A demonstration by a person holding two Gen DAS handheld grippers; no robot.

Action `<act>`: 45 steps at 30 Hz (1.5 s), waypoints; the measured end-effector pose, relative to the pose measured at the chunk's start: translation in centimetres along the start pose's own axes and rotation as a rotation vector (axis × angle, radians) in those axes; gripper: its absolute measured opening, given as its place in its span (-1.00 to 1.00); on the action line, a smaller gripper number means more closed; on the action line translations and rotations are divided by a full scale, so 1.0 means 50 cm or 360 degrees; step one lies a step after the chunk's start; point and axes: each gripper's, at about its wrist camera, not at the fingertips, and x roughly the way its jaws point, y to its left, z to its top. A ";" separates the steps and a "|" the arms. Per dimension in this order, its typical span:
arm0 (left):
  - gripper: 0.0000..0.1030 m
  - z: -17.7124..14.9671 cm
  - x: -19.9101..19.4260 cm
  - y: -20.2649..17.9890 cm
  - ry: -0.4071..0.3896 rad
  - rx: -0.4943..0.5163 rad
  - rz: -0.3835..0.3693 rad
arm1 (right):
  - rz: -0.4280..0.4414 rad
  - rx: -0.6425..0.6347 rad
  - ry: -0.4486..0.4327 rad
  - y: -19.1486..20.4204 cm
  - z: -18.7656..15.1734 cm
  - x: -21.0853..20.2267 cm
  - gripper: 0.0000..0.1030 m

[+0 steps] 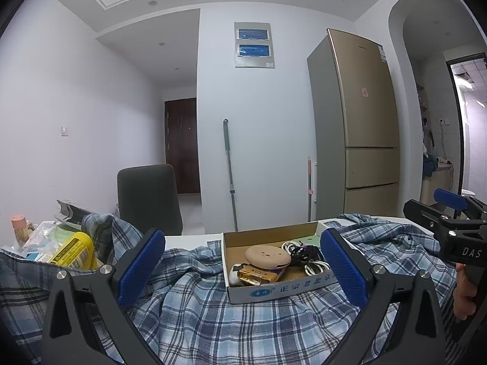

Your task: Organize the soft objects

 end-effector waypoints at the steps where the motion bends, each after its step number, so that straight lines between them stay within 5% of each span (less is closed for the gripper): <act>1: 1.00 0.001 -0.002 -0.001 -0.0005 0.0001 0.0017 | 0.0000 -0.0002 -0.0002 0.000 0.000 -0.001 0.99; 45: 1.00 0.006 -0.004 0.016 0.0007 -0.0039 0.0030 | 0.0009 -0.0043 0.0049 0.013 -0.003 0.012 0.99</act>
